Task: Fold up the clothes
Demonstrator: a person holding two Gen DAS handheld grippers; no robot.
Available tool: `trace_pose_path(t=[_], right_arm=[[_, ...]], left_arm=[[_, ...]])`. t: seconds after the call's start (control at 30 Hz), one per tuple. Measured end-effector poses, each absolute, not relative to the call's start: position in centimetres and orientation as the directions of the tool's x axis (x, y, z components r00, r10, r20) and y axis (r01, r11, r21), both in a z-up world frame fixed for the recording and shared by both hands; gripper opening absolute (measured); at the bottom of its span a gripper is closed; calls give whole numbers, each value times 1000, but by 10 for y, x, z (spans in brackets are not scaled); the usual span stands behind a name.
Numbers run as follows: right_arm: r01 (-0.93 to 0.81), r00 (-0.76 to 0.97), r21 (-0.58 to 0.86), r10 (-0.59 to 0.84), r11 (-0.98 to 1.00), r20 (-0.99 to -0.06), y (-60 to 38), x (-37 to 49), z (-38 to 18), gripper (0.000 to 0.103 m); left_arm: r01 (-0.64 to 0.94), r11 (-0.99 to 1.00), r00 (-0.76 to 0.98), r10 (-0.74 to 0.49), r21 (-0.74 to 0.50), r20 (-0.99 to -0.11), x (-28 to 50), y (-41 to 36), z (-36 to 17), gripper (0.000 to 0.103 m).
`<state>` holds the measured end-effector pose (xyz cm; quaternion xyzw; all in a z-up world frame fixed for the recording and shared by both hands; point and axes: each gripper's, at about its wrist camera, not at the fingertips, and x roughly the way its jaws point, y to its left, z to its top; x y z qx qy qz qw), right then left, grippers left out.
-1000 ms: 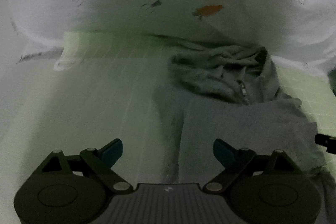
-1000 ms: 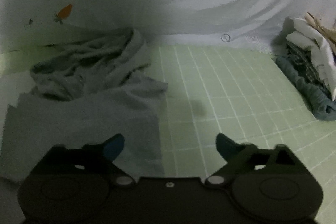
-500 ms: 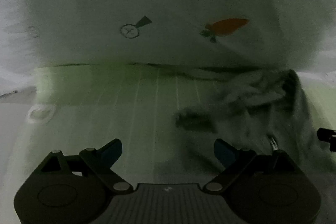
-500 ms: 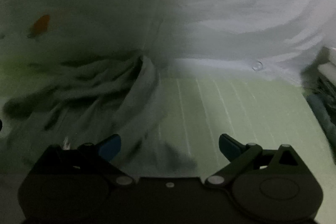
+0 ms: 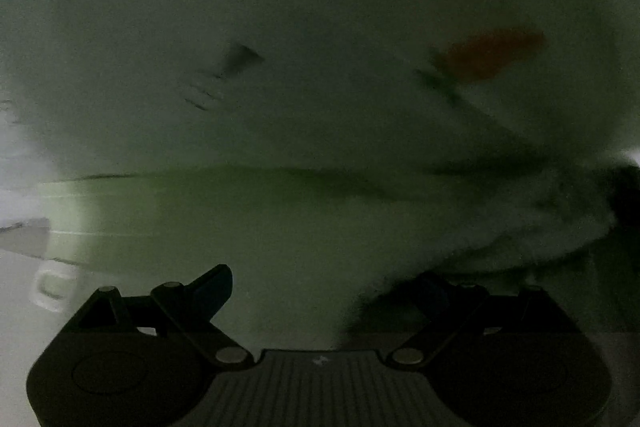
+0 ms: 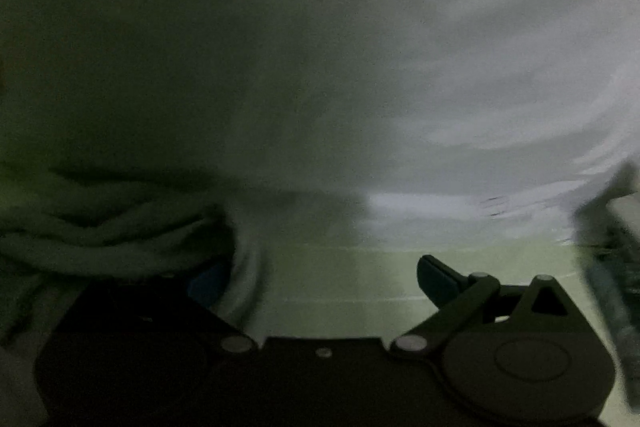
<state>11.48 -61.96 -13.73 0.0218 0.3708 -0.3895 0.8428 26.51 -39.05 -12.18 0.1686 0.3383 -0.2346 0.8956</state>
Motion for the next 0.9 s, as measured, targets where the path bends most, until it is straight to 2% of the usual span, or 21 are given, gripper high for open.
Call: trace_pose_path(t=[0.1, 0.4, 0.7, 0.9], right_arm=[[668, 406, -306, -677, 678, -614, -616, 96, -125, 101], [717, 481, -251, -723, 650, -497, -562, -2, -56, 101], [743, 486, -195, -717, 640, -499, -522, -84, -48, 101], [736, 466, -176, -677, 654, -569, -511, -107, -71, 101]], left_arm=[[486, 863, 695, -288, 136, -659, 266, -377, -104, 93], [467, 880, 753, -342, 90, -562, 203, -326, -30, 93], [483, 869, 766, -359, 109, -533, 122, -270, -7, 94], [495, 859, 746, -344, 131, -570, 77, -247, -23, 93]])
